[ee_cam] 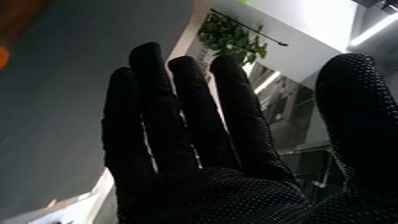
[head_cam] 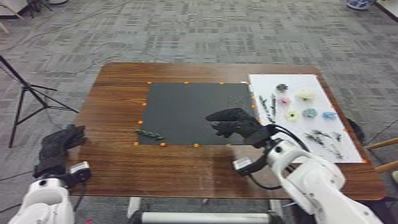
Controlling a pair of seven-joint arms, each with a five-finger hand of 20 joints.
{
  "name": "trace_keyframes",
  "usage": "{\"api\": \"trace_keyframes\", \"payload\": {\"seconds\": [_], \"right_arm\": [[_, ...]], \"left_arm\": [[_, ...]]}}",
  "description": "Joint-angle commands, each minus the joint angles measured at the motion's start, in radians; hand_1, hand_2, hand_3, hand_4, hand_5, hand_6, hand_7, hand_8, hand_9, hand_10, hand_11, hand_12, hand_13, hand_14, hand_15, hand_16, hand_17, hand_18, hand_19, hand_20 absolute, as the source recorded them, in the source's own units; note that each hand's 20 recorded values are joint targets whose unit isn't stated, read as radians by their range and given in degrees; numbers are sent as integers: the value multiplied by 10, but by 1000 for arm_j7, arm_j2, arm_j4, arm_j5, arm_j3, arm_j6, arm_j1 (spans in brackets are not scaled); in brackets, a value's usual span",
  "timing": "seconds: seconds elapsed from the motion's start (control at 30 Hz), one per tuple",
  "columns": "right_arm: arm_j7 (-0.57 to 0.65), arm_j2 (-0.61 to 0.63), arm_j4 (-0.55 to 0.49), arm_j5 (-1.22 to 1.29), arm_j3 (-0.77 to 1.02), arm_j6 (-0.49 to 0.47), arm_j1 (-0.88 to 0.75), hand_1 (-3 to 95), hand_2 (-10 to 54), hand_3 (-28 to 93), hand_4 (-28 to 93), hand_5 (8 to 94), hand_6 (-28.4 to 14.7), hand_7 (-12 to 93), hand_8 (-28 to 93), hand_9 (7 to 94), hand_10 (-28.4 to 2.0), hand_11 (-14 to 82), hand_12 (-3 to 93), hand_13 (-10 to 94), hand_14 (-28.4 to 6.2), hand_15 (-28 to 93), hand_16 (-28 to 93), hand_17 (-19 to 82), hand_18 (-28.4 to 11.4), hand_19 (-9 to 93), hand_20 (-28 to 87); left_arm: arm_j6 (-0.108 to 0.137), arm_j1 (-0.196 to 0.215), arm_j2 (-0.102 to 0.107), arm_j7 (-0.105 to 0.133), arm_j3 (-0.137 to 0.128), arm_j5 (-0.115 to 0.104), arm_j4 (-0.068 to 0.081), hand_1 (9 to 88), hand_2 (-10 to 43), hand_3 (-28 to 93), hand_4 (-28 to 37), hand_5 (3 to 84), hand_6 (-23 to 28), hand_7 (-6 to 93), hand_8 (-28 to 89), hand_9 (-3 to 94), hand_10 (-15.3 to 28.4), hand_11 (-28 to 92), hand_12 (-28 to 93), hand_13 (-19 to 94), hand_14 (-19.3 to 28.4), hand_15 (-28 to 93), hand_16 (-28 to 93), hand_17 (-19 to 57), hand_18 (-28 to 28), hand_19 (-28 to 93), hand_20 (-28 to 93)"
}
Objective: Arrange flowers
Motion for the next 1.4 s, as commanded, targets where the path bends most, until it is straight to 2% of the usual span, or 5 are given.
{"api": "trace_keyframes", "payload": {"seconds": [0.03, 0.23, 0.57, 1.07, 1.4], "right_arm": [[-10, 15, -13, -9, 10, 0, -12, 230, 30, 695, -146, 492, -57, 113, -45, 515, -173, 66, 155, 423, -205, 335, 249, 174, -200, 561, 420], [-2, 16, -2, 1, 17, -5, -7, 240, 22, 702, -152, 488, -63, 108, -42, 507, -177, 68, 156, 417, -205, 338, 246, 173, -200, 562, 422], [-11, 37, 12, 4, 27, -12, 7, 247, 28, 684, -147, 488, -63, 109, -43, 505, -172, 73, 157, 419, -205, 340, 244, 174, -200, 562, 423], [-100, 27, 39, 47, 44, -56, 8, 239, 32, 697, -150, 513, -58, 123, -48, 521, -174, 77, 158, 423, -191, 265, 244, 198, -176, 456, 357], [-102, 24, 34, 34, 52, -86, 19, 235, 51, 682, -153, 509, -50, 129, -52, 525, -165, 78, 160, 427, -190, 259, 254, 198, -177, 455, 362]], "left_arm": [[-151, -59, -13, 106, 164, 71, -148, 233, 71, 691, -283, 558, 31, 185, -78, 513, 142, 199, 121, 455, 173, 181, -28, 14, 130, 148, 152], [1, -90, -5, 178, 182, 95, -199, 239, 73, 690, -283, 593, 32, 195, -68, 552, 157, 234, 136, 456, 182, 217, -3, 46, 157, 300, 233], [51, -63, -6, 205, 174, 35, -214, 241, 63, 696, -282, 608, 32, 210, -71, 566, 159, 243, 140, 466, 184, 227, -7, 58, 162, 347, 260], [87, -88, -65, 287, 256, -165, -134, 243, 66, 692, -283, 615, 31, 218, -72, 574, 159, 244, 138, 472, 184, 227, -8, 85, 151, 316, 232], [54, -132, -101, 247, 297, -233, -89, 238, 64, 701, -283, 608, 31, 226, -76, 566, 156, 248, 140, 471, 181, 232, -10, 77, 146, 292, 222]]}}
